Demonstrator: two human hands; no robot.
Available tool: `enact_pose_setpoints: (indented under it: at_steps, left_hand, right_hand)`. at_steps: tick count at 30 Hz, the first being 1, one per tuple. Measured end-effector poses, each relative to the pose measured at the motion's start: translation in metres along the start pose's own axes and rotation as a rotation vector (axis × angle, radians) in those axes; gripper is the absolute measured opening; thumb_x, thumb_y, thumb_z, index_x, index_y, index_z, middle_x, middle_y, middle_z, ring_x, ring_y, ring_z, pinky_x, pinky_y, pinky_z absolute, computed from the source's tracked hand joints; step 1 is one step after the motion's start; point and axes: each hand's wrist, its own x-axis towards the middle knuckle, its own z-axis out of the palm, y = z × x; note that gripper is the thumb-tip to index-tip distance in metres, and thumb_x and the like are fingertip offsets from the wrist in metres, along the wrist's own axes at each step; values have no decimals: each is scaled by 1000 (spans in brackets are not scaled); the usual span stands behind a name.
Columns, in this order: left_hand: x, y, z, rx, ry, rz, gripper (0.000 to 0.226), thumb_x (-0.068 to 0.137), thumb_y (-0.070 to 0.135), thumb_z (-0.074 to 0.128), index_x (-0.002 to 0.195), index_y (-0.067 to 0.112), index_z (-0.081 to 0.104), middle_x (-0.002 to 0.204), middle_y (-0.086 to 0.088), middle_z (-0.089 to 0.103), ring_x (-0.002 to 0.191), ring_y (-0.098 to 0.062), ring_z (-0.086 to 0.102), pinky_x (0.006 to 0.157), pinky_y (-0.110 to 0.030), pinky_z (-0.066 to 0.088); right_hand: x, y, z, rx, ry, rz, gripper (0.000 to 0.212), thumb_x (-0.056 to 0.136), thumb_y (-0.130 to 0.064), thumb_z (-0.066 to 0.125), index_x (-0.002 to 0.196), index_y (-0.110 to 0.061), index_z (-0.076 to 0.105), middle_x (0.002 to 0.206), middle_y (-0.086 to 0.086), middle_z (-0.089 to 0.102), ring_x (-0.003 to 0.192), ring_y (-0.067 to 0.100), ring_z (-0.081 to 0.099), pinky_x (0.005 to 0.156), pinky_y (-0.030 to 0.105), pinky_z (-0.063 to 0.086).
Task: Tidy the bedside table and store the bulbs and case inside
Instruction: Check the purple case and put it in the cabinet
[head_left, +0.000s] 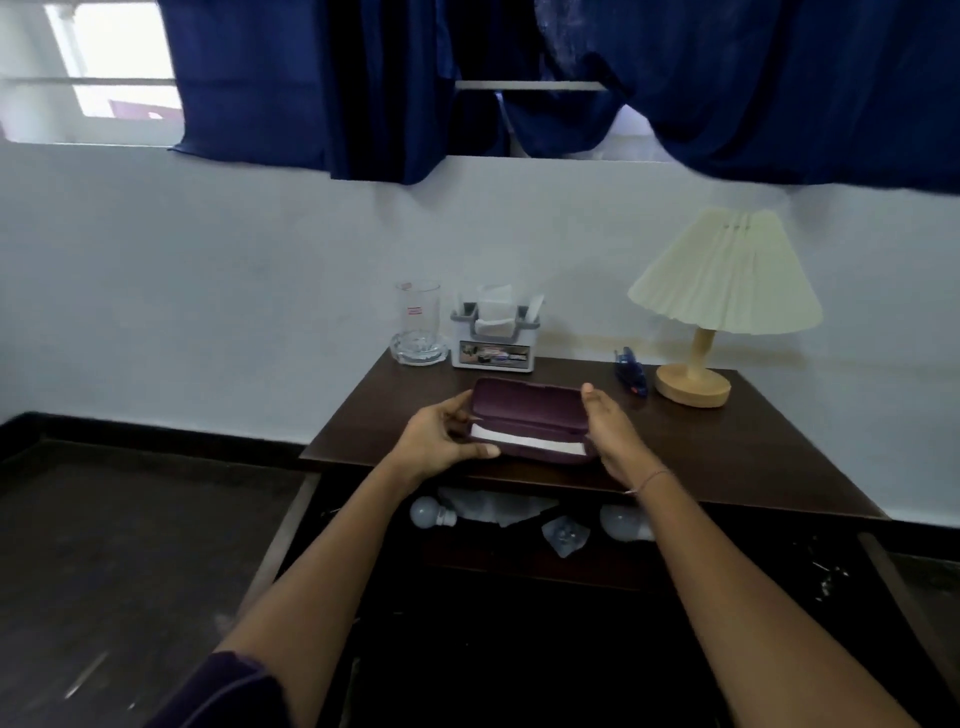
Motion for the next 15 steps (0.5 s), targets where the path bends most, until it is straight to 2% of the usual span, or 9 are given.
enact_pose_setpoints:
  at_steps: [3, 5, 7, 10, 15]
  left_hand:
    - [1, 1, 1, 7, 3, 4, 78, 62, 6, 83, 129, 31, 50, 96, -4, 70, 76, 4, 65, 77, -11, 49]
    - [3, -2, 2, 11, 16, -2, 77, 62, 10, 84, 128, 32, 51, 97, -4, 71, 79, 4, 65, 79, -11, 48]
    - [4, -5, 2, 17, 27, -10, 78, 62, 12, 84, 126, 41, 48, 98, -1, 72, 81, 6, 66, 78, -8, 47]
    - [7, -9, 3, 9, 25, -7, 79, 62, 10, 83, 125, 42, 48, 100, -2, 72, 84, 1, 67, 83, -12, 49]
    - [7, -8, 4, 19, 22, 9, 73, 65, 6, 81, 116, 47, 49, 104, 1, 71, 81, 6, 65, 80, -9, 48]
  right_hand:
    - [13, -1, -17, -1, -73, -72, 41, 97, -40, 33, 113, -14, 59, 120, 15, 61, 110, 27, 57, 96, 45, 45]
    - [21, 0, -32, -216, 33, -248, 36, 98, -35, 35, 101, -14, 64, 108, 14, 66, 97, 23, 61, 90, 39, 47]
    - [30, 5, -48, -504, 191, -417, 33, 97, -27, 38, 100, -7, 65, 105, 17, 65, 96, 29, 58, 87, 36, 43]
    - [41, 11, -62, -801, 273, -517, 27, 94, -17, 46, 107, 1, 62, 112, 21, 57, 102, 38, 48, 92, 42, 36]
    - [48, 21, -58, -982, 203, -542, 32, 91, -11, 51, 122, -6, 59, 137, 14, 48, 119, 37, 40, 105, 43, 33]
